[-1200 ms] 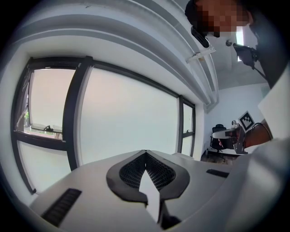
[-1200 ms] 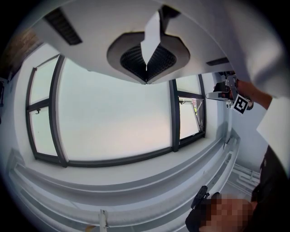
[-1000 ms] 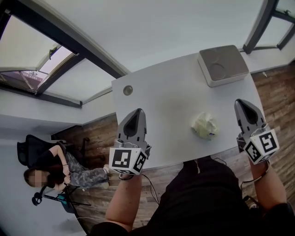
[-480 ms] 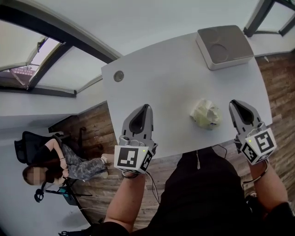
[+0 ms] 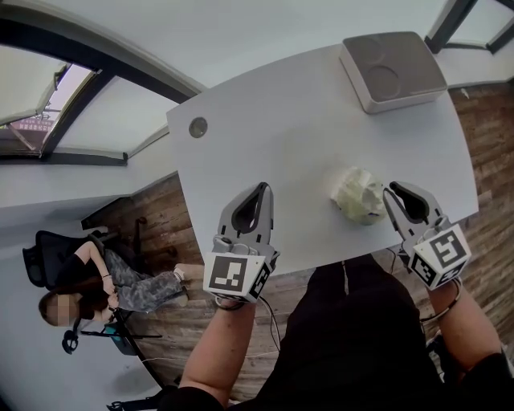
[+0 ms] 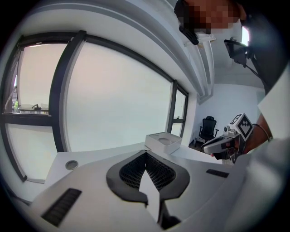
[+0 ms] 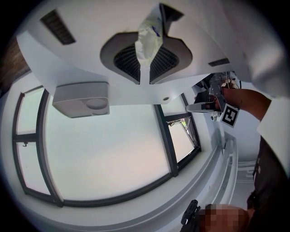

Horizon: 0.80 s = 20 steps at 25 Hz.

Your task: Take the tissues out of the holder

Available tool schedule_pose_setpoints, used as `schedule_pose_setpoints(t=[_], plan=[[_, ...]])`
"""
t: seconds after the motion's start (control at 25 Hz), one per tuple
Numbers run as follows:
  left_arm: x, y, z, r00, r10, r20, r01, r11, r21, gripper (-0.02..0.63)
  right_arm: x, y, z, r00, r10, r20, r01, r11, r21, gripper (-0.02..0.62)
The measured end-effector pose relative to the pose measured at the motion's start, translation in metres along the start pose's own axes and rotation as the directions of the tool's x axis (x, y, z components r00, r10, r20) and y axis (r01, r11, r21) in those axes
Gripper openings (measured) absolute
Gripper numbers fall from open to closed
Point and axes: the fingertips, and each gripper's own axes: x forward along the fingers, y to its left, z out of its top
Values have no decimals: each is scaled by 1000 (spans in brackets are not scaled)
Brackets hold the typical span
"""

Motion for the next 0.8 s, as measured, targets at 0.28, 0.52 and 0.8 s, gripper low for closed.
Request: schedule_pose_setpoints(t=[0.28, 0.52, 0.8], plan=[[16, 3, -20, 1000, 4, -26, -4, 1000, -7, 5, 17, 6, -38, 993, 65, -94, -67, 998, -11, 124], [24, 5, -36, 999, 3, -49, -4, 1000, -16, 5, 35, 2, -56, 989, 73, -130, -75, 997, -7, 167], [33, 13, -61, 993, 26, -113, -29, 999, -26, 5, 56, -7, -76, 983, 42, -176, -42, 999, 1, 169]])
